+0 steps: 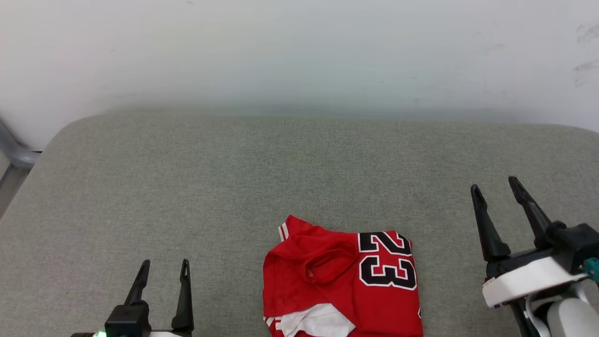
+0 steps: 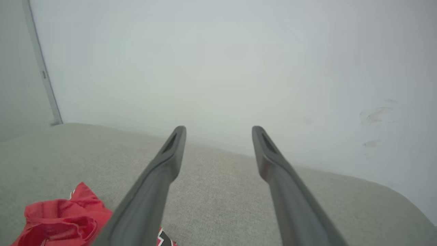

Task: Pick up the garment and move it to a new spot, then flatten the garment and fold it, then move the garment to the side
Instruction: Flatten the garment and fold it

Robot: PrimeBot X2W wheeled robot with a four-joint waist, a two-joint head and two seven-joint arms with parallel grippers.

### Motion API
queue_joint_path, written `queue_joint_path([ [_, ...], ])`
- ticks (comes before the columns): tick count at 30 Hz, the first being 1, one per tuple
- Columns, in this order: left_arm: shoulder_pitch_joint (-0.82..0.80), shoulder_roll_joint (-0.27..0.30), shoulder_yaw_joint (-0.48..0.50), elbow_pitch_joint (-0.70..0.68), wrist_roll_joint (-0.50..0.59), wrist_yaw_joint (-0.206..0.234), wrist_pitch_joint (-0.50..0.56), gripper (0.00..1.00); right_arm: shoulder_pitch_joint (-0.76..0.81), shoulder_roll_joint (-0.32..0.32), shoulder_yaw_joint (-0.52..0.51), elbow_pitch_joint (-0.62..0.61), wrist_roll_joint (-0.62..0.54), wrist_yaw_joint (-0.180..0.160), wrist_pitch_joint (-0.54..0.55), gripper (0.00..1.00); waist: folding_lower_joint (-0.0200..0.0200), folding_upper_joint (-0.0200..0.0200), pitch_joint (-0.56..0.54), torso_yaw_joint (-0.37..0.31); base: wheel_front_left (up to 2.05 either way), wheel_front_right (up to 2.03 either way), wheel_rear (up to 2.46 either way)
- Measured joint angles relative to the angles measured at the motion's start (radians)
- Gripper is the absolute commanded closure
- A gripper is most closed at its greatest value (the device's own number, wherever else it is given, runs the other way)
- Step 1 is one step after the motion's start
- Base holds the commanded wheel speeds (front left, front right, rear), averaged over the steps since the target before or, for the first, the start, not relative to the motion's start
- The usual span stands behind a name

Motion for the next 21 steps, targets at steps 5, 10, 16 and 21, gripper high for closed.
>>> queue_joint_path([
  [5, 0.004, 0.0, -0.001, -0.011, 0.001, 0.0, 0.0, 0.0, 0.101, 0.097, -0.092, -0.076, -0.06, 0.0, -0.017, 0.0, 0.0, 0.0, -0.005, -0.009, 0.0, 0.0, 0.0],
  [10, 0.011, 0.0, -0.002, -0.02, 0.001, 0.0, 0.0, 0.0, 0.195, 0.159, -0.142, -0.121, -0.085, 0.0, -0.021, 0.0, 0.0, 0.0, -0.01, -0.015, 0.0, 0.0, 0.0],
  [16, 0.016, -0.001, -0.01, -0.035, 0.001, -0.001, 0.0, 0.0, 0.261, 0.189, -0.154, -0.153, -0.081, 0.0, -0.022, 0.0, 0.0, 0.0, -0.014, -0.022, 0.0, 0.0, 0.0],
  [21, 0.025, -0.001, -0.016, -0.042, 0.001, -0.001, 0.0, 0.0, 0.296, 0.197, -0.154, -0.162, -0.08, 0.0, -0.022, 0.0, 0.0, 0.0, -0.018, -0.022, 0.0, 0.0, 0.0],
])
